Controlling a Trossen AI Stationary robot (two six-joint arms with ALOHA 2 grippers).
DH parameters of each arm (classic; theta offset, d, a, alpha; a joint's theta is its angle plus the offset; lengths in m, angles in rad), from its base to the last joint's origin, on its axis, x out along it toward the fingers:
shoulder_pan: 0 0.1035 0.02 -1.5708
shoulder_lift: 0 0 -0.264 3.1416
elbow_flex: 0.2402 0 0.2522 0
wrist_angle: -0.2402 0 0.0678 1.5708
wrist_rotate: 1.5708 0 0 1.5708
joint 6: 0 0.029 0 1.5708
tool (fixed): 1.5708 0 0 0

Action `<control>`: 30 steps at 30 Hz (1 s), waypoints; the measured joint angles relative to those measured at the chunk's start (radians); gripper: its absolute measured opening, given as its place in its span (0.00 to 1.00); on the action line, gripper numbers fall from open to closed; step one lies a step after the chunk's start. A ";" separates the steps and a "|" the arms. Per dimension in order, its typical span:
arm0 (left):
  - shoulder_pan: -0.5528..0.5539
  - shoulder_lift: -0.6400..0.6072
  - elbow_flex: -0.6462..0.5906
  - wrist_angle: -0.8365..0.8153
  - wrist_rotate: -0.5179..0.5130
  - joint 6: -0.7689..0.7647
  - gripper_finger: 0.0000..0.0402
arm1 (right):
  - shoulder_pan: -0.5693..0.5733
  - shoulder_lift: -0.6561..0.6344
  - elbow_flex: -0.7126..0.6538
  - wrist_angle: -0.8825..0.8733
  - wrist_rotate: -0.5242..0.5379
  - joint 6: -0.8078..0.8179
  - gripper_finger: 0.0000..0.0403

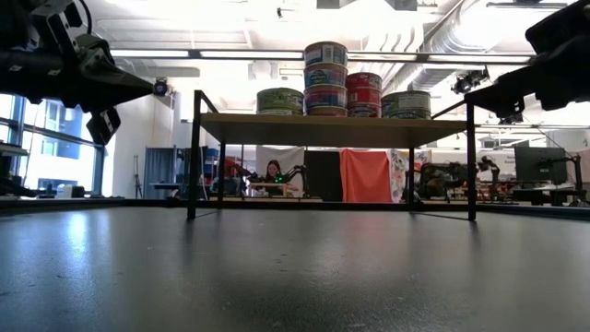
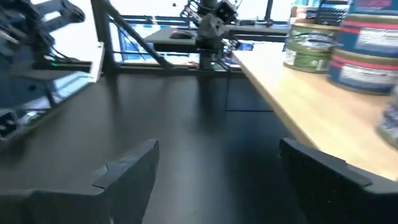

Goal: Stack canned seafood by type on shelf
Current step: Return to Home Position

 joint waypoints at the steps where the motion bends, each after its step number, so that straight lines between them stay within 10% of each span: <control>1: 0.000 0.000 0.000 0.002 0.000 0.000 0.00 | -0.015 0.000 0.000 0.000 -0.005 -0.018 0.80; 12: 0.000 0.000 0.000 0.000 0.000 0.000 0.00 | -0.210 0.001 -0.001 -0.005 -0.085 -0.052 0.80; 30: 0.000 0.000 0.000 -0.001 0.000 0.000 0.00 | -0.221 0.003 -0.002 -0.001 -0.083 0.157 0.80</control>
